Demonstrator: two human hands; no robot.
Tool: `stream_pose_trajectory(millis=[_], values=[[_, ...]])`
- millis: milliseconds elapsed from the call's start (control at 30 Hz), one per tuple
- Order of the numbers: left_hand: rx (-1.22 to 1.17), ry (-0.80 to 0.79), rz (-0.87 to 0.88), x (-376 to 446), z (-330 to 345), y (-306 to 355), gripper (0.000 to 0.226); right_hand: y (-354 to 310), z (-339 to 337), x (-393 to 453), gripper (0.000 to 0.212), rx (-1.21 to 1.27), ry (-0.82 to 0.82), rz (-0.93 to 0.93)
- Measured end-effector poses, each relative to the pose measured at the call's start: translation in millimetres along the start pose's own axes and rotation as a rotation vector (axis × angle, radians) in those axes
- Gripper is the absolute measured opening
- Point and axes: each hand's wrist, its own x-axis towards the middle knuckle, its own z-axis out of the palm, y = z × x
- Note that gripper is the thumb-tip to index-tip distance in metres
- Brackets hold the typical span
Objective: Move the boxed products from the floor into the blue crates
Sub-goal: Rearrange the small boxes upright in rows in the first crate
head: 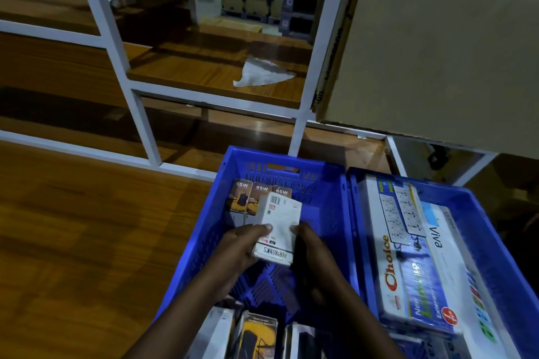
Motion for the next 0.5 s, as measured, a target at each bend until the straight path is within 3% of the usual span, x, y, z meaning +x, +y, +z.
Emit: stream_pose_trajectory(millis=[100,233,333,400,500], values=[[0.236,0.098,0.213,-1,4,4,0.030,5,0,3,0.037,0.004,0.043,-0.001],[0.657,0.177,0.564,-3,4,1,0.058,6,-1,2,0.069,-0.010,0.089,0.011],[1.032,0.119,0.709,-1,-5,-3,0.074,8,-7,8,0.084,-0.002,0.025,0.031],[1.253,0.083,0.735,2,-11,-5,0.079,6,-5,6,0.083,-0.009,0.023,0.027],[1.387,0.040,0.776,6,-17,-8,0.082,5,-1,1,0.070,0.008,0.055,0.042]])
